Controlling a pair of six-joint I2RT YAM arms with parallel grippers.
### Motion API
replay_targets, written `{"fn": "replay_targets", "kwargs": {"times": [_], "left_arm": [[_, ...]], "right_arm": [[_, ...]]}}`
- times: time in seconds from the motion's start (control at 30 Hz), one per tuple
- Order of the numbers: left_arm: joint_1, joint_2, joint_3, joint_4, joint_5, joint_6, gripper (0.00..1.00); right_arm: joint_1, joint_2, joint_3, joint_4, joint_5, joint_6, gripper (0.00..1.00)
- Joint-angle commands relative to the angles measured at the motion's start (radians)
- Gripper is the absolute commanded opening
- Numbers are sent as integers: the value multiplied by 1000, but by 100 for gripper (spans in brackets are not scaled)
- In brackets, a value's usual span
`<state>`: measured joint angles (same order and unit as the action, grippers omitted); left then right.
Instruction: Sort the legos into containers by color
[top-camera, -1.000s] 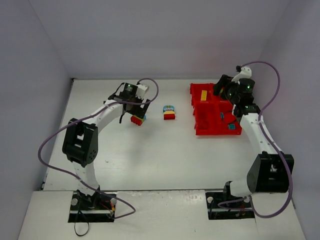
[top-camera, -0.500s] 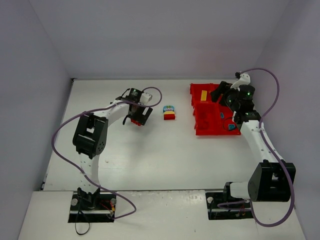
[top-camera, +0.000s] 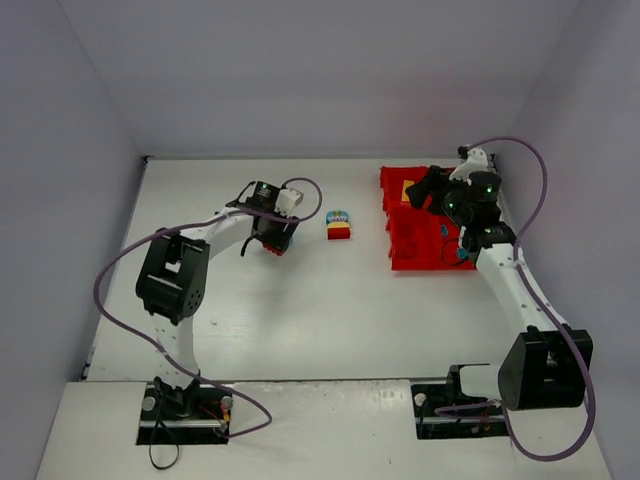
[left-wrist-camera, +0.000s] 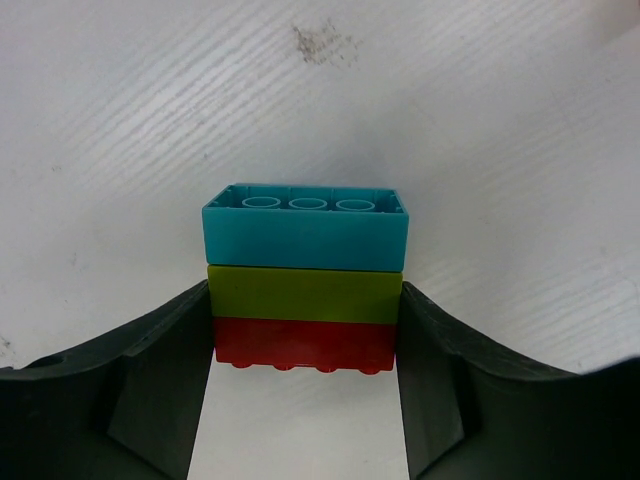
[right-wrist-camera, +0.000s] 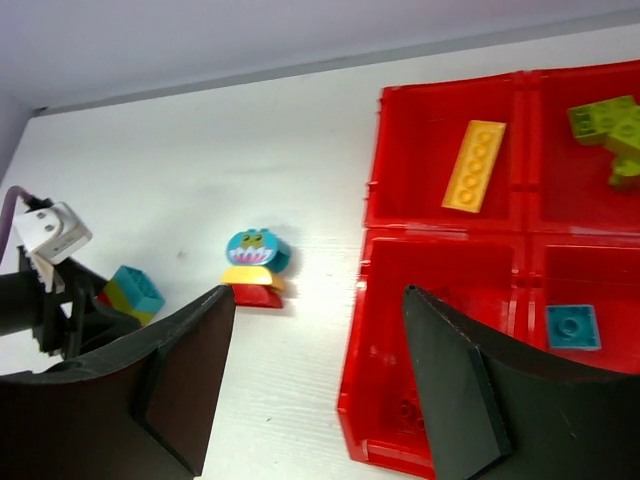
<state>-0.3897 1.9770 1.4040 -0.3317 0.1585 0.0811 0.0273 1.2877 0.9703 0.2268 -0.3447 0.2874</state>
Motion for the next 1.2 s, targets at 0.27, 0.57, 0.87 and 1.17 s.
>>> {"fn": "replay_targets", "kwargs": {"times": [0.27,0.57,0.87,1.17], "left_arm": [[-103,-519,-201,175,90,249,0],[-193,-783,-234,88,176,327,0],[-225,-894,-324,120,202,394,0],[-238,-914,-379,174,190,414,0]], "right_arm": [[124,25,34,31,-373,85,73],[307,36,76,31,-456,157,73],[471,67,126,66,-407,193,73],[557,136,180,89,-370,220,72]]}}
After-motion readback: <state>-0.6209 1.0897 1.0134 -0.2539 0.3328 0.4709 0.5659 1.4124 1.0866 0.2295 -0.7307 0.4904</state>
